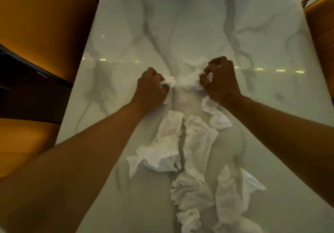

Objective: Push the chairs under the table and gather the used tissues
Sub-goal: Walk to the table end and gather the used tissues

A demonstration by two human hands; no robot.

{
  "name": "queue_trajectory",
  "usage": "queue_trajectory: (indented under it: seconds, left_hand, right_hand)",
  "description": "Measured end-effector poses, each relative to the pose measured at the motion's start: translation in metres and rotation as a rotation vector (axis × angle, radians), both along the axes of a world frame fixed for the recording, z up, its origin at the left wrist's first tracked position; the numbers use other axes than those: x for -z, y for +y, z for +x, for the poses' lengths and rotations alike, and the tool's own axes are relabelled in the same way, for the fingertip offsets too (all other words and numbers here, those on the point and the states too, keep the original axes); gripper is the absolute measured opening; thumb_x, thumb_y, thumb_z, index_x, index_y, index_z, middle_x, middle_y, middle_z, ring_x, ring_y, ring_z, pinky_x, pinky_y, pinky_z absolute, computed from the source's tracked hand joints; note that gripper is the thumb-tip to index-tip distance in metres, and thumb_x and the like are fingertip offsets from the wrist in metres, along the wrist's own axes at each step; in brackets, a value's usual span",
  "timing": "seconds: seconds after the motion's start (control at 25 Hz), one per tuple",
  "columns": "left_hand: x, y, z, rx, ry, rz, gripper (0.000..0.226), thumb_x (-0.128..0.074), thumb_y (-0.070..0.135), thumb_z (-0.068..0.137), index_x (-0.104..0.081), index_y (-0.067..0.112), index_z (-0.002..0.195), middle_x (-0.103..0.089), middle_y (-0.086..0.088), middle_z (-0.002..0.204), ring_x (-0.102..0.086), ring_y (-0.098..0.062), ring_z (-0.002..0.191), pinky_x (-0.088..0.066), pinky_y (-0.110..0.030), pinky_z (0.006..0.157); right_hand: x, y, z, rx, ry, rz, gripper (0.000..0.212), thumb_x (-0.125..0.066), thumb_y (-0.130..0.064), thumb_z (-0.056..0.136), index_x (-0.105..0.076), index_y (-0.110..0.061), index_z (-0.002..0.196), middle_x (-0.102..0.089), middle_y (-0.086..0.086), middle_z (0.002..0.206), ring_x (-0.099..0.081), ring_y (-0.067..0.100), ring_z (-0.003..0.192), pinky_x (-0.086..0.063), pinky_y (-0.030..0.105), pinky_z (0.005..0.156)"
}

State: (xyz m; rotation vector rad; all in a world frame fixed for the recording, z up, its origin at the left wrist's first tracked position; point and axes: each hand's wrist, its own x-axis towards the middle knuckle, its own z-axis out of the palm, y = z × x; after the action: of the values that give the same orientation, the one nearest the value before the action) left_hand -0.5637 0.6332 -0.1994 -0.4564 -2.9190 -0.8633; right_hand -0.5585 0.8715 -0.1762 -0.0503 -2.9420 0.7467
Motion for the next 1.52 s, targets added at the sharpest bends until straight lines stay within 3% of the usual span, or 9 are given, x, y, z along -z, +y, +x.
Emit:
queue_trajectory:
  seconds: [0.16,0.36,0.56,0.68,0.84,0.96,1.08,1.32,1.52]
  left_hand:
    - [-0.029,-0.020,0.040,0.180,-0.043,-0.032,0.030,-0.066,0.031,0.079,-0.077,0.004,0.086,-0.058,-0.018,0.138,-0.039,-0.037,0.138,-0.029,-0.046,0.113]
    - [-0.048,-0.027,0.122,0.633,-0.133,-0.288,0.017,-0.069,0.036,0.086,-0.079,0.024,0.093,-0.042,0.003,0.159,-0.018,-0.023,0.155,-0.011,-0.045,0.125]
    - [-0.037,-0.030,0.167,0.701,-0.126,-0.379,0.019,-0.077,0.028,0.083,-0.078,0.016,0.098,-0.065,-0.006,0.137,-0.058,-0.028,0.128,-0.047,-0.046,0.104]
    - [-0.040,-0.037,0.181,0.576,-0.056,-0.284,0.015,-0.079,0.006,0.080,-0.074,0.008,0.094,-0.074,-0.012,0.102,-0.068,-0.033,0.088,-0.056,-0.045,0.077]
    - [-0.058,-0.057,0.194,0.251,-0.077,-0.087,0.043,-0.075,-0.001,0.084,-0.064,0.007,0.125,-0.072,-0.016,0.104,-0.070,-0.032,0.089,-0.056,-0.041,0.082]
    - [-0.071,-0.082,0.204,0.070,-0.081,-0.042,0.032,-0.068,0.009,0.095,-0.067,0.008,0.127,-0.071,-0.014,0.118,-0.068,-0.033,0.105,-0.051,-0.041,0.096]
    - [-0.081,-0.106,0.224,-0.096,-0.242,-0.009,0.022,-0.063,0.021,0.100,-0.073,0.008,0.114,-0.074,-0.011,0.110,-0.068,-0.030,0.099,-0.048,-0.029,0.089]
    - [-0.077,-0.156,0.285,-0.078,-0.382,-0.110,0.031,-0.058,0.034,0.101,-0.071,0.007,0.109,-0.067,-0.011,0.114,-0.057,-0.018,0.095,-0.041,-0.016,0.077]
    - [-0.096,-0.193,0.352,-0.335,-0.336,-0.143,0.026,-0.068,0.023,0.095,-0.071,0.005,0.114,-0.057,-0.017,0.137,-0.050,-0.036,0.128,-0.041,-0.045,0.104]
  right_hand:
    - [-0.028,0.018,0.053,-0.137,0.063,-0.095,0.011,-0.071,-0.023,0.084,-0.065,-0.014,0.086,-0.056,0.001,0.134,-0.050,0.014,0.116,-0.032,0.013,0.087]
    - [-0.042,0.025,0.108,-0.318,-0.204,0.019,0.012,-0.073,-0.020,0.081,-0.061,-0.021,0.080,-0.052,-0.002,0.145,-0.042,0.016,0.135,-0.034,0.023,0.103]
    - [-0.029,0.022,0.147,-0.354,-0.264,0.181,0.011,-0.071,-0.018,0.087,-0.069,-0.008,0.092,-0.063,0.011,0.128,-0.055,0.028,0.119,-0.037,0.028,0.099]
    - [-0.030,0.020,0.165,-0.075,-0.110,0.066,0.019,-0.072,-0.017,0.087,-0.064,-0.007,0.100,-0.066,0.012,0.097,-0.062,0.031,0.090,-0.046,0.035,0.081]
    - [-0.054,0.009,0.184,0.297,0.073,-0.310,0.042,-0.073,-0.016,0.084,-0.053,-0.011,0.121,-0.059,0.000,0.084,-0.056,0.018,0.076,-0.037,0.011,0.067]
    - [-0.065,-0.004,0.193,0.221,-0.059,-0.397,0.060,-0.072,-0.015,0.083,-0.047,-0.016,0.138,-0.056,-0.007,0.081,-0.057,0.011,0.073,-0.036,0.003,0.064]
    - [-0.049,-0.022,0.203,-0.084,-0.414,-0.173,0.080,-0.076,-0.021,0.083,-0.035,-0.018,0.151,-0.064,0.005,0.105,-0.063,0.026,0.096,-0.041,0.019,0.078]
    - [-0.019,-0.045,0.214,-0.111,-0.242,0.203,0.042,-0.074,-0.032,0.081,-0.071,-0.008,0.116,-0.057,0.022,0.114,-0.055,0.043,0.107,-0.047,0.046,0.092]
    - [-0.044,-0.071,0.236,0.031,0.036,-0.176,0.033,-0.076,-0.030,0.082,-0.073,-0.004,0.104,-0.061,0.017,0.119,-0.058,0.033,0.109,-0.042,0.030,0.092]
